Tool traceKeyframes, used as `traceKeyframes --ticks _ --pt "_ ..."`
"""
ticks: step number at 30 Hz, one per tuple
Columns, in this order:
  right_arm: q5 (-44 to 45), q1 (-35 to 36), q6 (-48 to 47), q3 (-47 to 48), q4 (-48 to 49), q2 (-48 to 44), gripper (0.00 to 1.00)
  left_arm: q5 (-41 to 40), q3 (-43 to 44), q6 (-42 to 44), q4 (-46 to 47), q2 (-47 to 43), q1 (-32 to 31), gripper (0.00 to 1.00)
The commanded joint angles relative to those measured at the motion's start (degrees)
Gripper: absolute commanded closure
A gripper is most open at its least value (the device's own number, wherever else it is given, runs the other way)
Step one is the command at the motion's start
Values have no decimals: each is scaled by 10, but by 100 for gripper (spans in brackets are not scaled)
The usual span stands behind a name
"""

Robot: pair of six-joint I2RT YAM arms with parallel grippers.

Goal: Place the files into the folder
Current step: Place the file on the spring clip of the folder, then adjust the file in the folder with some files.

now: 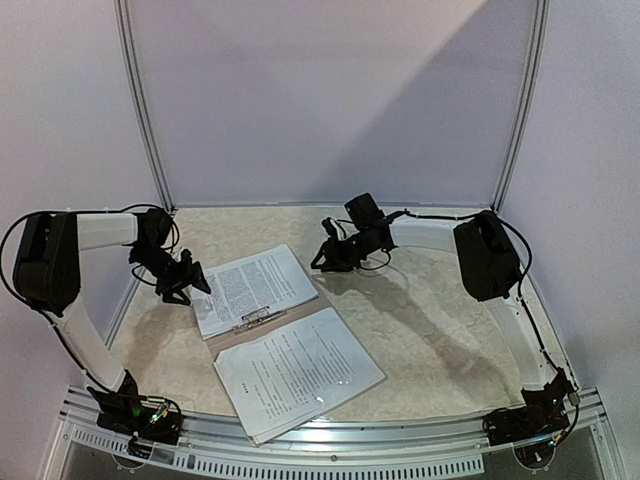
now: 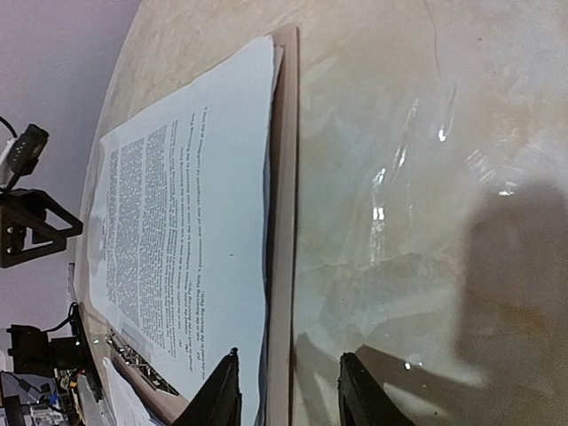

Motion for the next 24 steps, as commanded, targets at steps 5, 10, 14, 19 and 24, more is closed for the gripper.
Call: traceKeyframes --ticks 5,10,14,19,24 --pt "71 10 39 6 -11 -3 69 -71 -4 -15 -23 -24 4 45" --pt "127 17 48 7 -18 6 84 -97 -9 -12 -7 1 43 85" --pt "134 24 52 12 -14 22 87 -130 -30 -7 6 1 44 88" --pt "126 31 62 14 -6 40 88 -140 -38 6 32 35 44 87" --pt "120 33 64 11 -5 41 89 -145 -13 15 43 87 27 88"
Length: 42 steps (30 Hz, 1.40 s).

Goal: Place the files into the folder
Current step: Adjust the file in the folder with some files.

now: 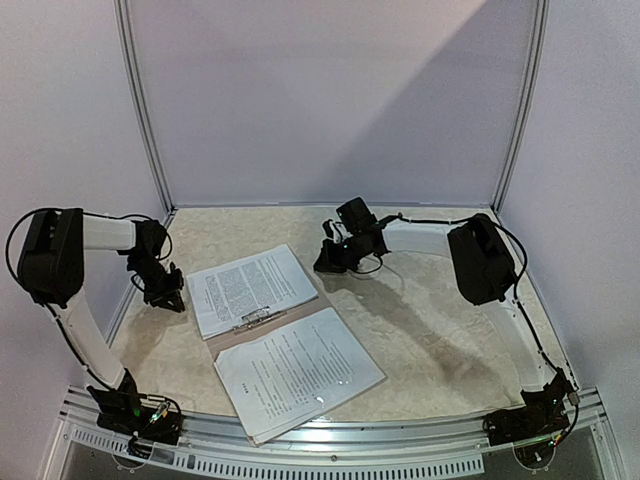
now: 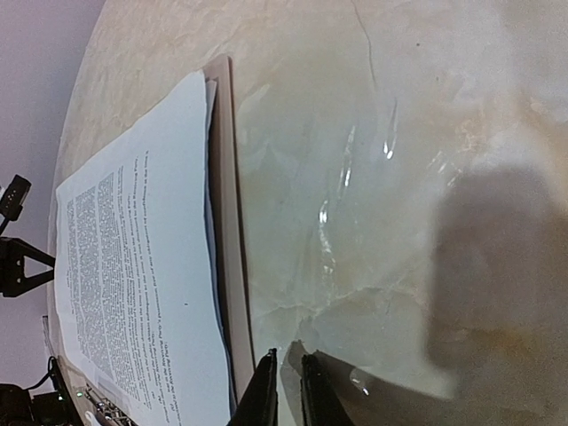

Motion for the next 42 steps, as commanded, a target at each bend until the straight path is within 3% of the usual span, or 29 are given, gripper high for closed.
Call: traceKeyframes --ticks 1,17,31,42 --pt "7 7 5 1 -14 28 89 -10 15 15 19 59 -16 89" --pt "-14 10 16 -56 13 3 92 30 14 13 20 60 -60 90" --pt "-43 25 15 -78 44 -18 95 8 -30 8 29 9 -50 89" --pt "-9 23 -3 -79 12 -26 96 18 -35 10 37 21 -49 94"
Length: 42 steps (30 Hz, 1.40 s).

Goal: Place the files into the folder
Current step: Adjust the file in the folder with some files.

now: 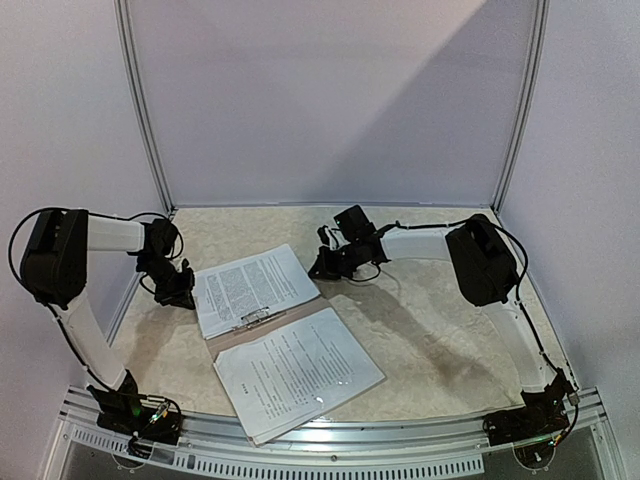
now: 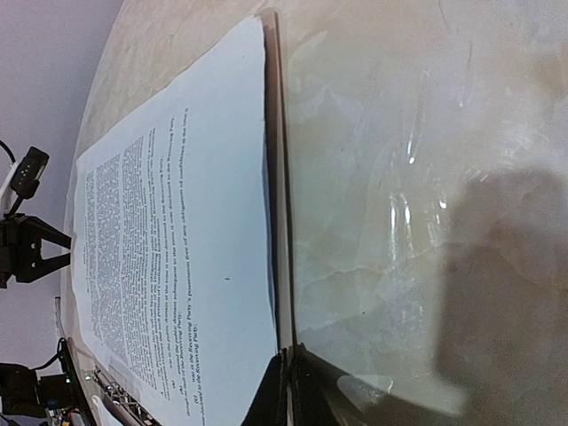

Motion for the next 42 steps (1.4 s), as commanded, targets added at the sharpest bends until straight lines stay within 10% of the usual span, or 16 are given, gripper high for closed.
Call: traceKeyframes --ticks 1,20,31,42 --pt "21 7 -16 -14 -57 -8 96 3 -27 0 -6 19 -4 95" --pt "19 2 -24 -5 -65 -16 96 8 -45 6 -28 -44 -15 100" --pt "54 -11 -53 -8 -83 -64 95 29 117 94 -45 -62 21 89" --pt "49 -10 -64 -21 -93 -72 95 -66 413 285 -132 182 -26 81"
